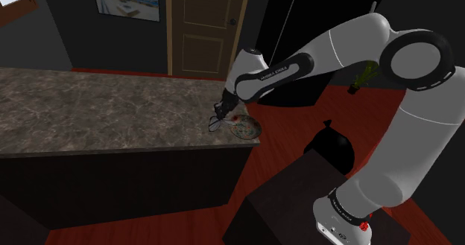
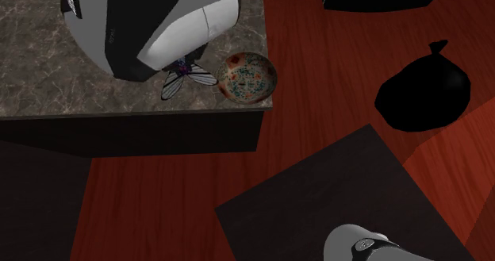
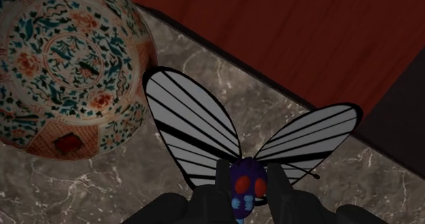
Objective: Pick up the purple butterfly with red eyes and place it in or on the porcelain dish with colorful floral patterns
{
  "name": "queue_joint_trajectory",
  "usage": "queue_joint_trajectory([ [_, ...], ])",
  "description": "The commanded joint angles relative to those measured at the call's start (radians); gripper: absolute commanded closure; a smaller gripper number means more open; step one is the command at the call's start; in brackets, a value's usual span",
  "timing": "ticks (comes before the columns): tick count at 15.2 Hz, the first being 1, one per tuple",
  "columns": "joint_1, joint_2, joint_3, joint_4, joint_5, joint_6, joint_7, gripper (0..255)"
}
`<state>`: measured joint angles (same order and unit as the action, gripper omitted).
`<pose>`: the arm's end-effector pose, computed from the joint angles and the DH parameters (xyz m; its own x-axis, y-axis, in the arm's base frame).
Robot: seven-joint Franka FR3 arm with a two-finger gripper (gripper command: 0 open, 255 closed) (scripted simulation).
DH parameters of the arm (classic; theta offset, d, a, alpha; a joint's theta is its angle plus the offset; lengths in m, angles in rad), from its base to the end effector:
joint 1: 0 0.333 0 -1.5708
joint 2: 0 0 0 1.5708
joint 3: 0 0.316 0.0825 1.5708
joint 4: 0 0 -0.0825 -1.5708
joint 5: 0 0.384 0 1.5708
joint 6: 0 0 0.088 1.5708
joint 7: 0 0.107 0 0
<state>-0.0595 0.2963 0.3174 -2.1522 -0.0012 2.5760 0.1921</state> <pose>0.5632 0.1456 0.2819 0.9919 0.0399 0.1207 0.0540 -0.9918 -0.1155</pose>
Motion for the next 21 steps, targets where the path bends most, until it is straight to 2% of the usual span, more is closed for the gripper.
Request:
queue_joint_trajectory([
  [1,-0.041,-0.026,-0.001,-0.033,0.026,0.004,-0.061,255],
  [10,-0.214,-0.121,-0.034,-0.139,0.136,-0.005,-0.347,255],
  [11,-0.245,-0.133,-0.046,-0.148,0.152,-0.012,-0.401,255],
  [21,-0.233,-0.017,-0.056,-0.160,0.128,0.114,-0.398,255],
])
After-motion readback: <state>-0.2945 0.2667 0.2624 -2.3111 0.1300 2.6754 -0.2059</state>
